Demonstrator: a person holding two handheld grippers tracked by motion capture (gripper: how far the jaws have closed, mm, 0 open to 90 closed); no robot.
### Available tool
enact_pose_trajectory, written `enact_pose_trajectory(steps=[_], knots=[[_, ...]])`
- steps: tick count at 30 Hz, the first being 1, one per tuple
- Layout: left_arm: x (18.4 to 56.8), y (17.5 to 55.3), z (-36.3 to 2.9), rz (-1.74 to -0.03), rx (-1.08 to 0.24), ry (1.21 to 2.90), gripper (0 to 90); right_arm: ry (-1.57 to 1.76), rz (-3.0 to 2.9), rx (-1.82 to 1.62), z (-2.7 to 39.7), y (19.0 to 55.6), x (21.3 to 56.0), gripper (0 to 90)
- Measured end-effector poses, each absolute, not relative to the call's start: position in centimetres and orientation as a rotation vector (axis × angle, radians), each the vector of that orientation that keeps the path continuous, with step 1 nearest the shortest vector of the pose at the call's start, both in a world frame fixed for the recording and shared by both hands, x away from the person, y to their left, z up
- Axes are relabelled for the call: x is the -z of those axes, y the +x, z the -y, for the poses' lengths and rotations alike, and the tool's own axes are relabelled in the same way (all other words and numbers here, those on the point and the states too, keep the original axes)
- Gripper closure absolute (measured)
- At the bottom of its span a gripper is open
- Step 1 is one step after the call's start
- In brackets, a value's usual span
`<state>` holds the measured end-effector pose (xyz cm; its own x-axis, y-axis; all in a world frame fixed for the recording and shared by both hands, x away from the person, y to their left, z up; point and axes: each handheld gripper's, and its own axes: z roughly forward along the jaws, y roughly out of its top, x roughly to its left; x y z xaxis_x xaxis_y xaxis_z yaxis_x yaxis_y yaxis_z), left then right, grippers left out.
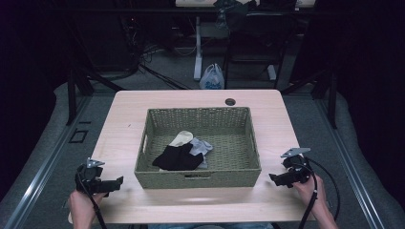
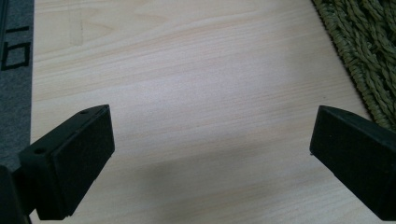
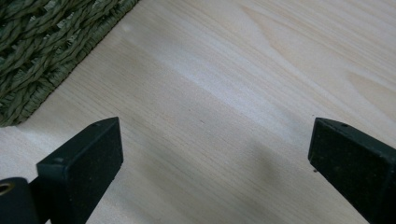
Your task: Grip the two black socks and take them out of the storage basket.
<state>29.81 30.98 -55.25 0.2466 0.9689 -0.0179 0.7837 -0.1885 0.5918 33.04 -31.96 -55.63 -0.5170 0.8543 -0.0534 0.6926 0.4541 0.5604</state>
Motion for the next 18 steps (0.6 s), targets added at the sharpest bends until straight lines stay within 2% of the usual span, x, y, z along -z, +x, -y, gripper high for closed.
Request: enact_pose_trajectory(steps=[13,18], knots=[[55.28,29.37,-30.9,-1.563,-0.501,2.049,0.0,1.279,-2.394,-0.662,31.39,32.97,55.51,2.7],[55.25,29.49,-30.96,-1.613,-0.493,2.049,0.0,1.28,-2.396,-0.65,31.6,33.01,55.48,2.7]])
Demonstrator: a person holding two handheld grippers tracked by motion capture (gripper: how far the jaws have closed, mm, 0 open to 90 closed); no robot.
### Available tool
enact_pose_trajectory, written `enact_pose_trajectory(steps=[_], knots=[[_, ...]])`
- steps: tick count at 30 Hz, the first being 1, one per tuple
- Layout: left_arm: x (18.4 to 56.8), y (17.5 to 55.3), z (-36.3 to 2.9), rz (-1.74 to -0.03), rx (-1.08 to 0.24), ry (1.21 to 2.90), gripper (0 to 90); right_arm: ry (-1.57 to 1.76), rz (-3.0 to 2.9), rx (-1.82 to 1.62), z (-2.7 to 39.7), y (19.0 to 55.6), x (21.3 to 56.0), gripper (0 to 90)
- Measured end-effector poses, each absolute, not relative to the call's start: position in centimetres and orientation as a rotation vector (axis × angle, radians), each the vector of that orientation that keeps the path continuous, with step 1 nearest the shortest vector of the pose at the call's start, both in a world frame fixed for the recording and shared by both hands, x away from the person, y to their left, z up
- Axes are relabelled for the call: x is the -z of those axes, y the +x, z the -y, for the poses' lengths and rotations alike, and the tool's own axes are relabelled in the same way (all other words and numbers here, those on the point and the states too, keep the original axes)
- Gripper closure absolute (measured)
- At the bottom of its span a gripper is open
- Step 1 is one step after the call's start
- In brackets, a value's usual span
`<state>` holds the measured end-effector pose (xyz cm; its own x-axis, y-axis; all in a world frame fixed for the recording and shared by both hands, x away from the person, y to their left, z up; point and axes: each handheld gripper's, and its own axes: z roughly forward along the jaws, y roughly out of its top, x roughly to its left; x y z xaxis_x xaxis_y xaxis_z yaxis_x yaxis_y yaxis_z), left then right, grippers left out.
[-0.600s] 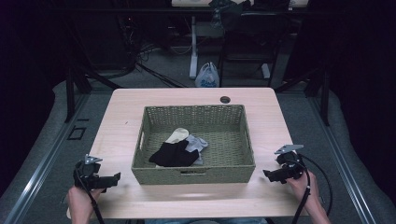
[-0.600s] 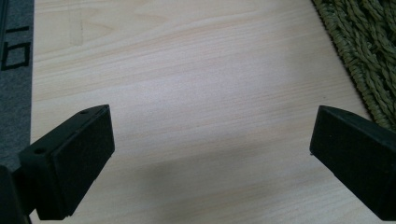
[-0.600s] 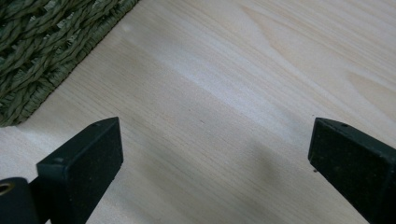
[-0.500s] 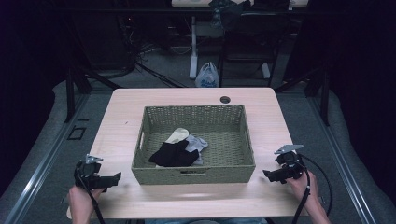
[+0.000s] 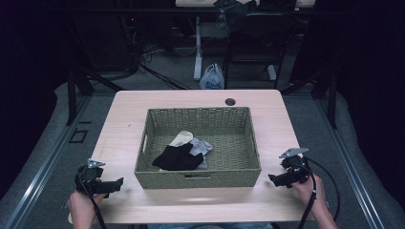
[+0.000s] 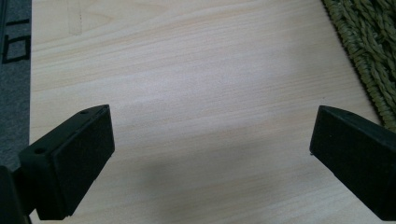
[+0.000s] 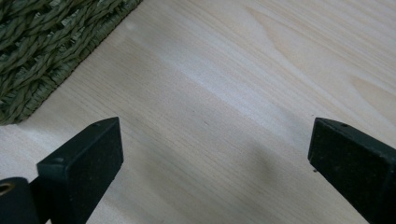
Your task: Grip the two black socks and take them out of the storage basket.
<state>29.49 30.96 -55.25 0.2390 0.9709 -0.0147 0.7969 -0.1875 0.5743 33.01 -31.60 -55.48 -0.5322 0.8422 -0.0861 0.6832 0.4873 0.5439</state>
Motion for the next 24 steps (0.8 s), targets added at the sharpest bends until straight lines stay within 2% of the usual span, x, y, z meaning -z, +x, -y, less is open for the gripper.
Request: enact_pose_trajectory(steps=[13,24], knots=[[53.6,29.3,-30.3,-1.562,-0.528,2.044,0.0,1.277,-2.394,-0.651,31.3,33.0,55.7,2.8],[51.3,29.5,-29.9,-1.521,-0.485,2.03,0.0,1.281,-2.393,-0.653,31.4,33.0,55.8,2.6]])
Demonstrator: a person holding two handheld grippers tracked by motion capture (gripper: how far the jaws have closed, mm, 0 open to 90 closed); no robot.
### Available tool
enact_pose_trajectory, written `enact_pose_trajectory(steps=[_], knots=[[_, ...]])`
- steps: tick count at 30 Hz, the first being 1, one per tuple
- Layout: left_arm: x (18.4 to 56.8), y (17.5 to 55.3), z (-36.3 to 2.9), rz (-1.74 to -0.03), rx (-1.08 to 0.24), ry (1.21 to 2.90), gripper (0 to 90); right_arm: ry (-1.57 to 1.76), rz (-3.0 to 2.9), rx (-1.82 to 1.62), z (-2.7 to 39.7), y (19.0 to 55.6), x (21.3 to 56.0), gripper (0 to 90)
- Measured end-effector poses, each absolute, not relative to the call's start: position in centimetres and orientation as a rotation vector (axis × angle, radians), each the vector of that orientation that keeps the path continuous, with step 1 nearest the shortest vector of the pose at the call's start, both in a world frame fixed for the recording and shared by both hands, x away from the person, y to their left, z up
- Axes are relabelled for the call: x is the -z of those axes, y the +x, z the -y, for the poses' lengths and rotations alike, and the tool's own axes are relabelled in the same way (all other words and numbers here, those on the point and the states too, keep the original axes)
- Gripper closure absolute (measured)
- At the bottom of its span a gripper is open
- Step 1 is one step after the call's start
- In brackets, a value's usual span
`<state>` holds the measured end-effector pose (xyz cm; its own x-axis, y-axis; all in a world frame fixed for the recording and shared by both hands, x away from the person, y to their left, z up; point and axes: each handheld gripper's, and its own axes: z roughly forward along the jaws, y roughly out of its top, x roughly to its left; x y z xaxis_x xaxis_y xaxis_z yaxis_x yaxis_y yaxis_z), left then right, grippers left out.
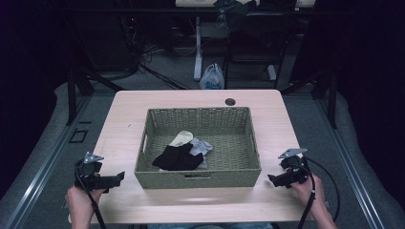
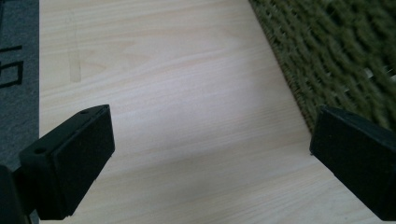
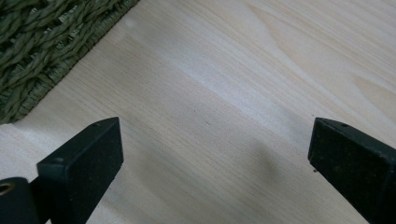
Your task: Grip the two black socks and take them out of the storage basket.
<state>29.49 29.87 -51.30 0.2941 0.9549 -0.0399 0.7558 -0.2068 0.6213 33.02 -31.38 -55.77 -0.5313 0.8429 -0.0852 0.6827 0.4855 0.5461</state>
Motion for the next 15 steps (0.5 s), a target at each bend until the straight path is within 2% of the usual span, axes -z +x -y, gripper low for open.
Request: enact_pose_trajectory(steps=[15], knots=[[47.4,29.9,-28.4,-1.431,-0.479,2.058,0.0,1.278,-2.393,-0.653,31.3,33.0,55.8,2.4]])
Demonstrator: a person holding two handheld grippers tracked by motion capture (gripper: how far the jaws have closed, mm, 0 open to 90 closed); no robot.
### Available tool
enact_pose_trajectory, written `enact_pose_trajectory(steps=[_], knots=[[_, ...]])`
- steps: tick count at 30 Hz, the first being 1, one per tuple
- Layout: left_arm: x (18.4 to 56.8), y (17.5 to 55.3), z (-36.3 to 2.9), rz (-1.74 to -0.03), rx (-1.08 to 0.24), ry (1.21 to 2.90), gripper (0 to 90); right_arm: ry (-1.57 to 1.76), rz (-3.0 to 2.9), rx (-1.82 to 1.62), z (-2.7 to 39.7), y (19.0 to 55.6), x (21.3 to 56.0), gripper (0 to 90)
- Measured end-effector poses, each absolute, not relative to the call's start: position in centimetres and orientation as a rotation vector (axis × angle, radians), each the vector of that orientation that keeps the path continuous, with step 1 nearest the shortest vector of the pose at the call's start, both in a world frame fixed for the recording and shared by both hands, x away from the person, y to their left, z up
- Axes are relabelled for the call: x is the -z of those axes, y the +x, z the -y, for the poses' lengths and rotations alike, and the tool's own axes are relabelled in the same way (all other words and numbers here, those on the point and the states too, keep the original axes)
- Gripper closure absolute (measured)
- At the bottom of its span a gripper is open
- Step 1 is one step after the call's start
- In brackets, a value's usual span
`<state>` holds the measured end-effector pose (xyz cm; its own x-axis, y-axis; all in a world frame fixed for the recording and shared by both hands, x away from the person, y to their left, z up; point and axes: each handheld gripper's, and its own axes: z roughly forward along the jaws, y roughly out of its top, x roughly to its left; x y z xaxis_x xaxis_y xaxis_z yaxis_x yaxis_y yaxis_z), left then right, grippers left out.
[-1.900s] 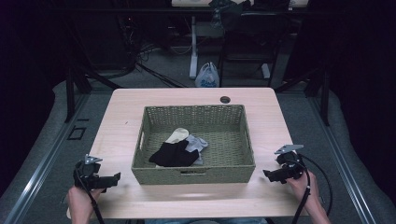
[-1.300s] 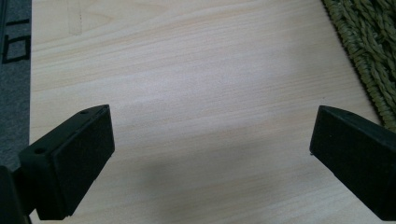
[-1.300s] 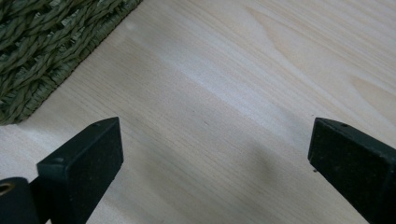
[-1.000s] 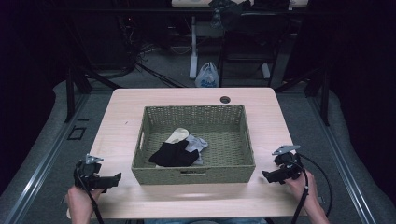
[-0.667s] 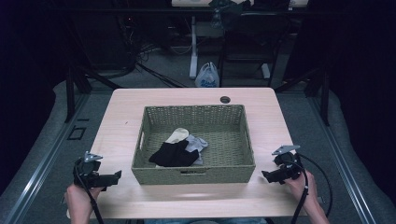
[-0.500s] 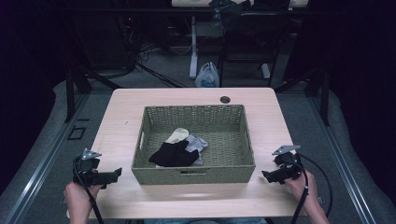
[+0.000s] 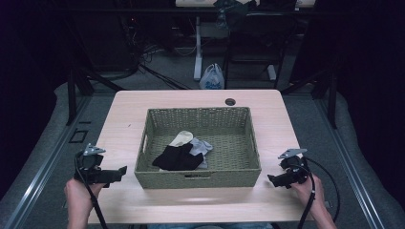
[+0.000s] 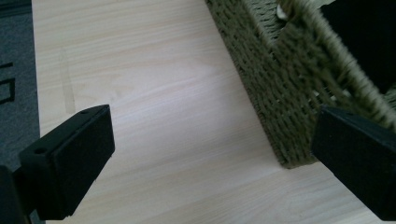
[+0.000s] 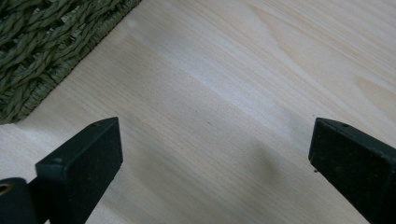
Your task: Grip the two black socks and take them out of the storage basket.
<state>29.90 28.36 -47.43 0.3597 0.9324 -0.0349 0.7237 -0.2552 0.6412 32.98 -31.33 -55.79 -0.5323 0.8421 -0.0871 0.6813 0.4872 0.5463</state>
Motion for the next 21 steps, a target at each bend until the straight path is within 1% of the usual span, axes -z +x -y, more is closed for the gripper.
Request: enact_pose_trajectory(steps=[12,21], knots=[[44.3,31.4,-26.3,-1.325,-0.445,2.099,0.0,1.277,-2.39,-0.649,31.4,32.9,55.7,2.4],[42.5,33.3,-23.6,-1.228,-0.41,2.164,0.0,1.277,-2.389,-0.647,31.3,32.9,55.8,2.5]])
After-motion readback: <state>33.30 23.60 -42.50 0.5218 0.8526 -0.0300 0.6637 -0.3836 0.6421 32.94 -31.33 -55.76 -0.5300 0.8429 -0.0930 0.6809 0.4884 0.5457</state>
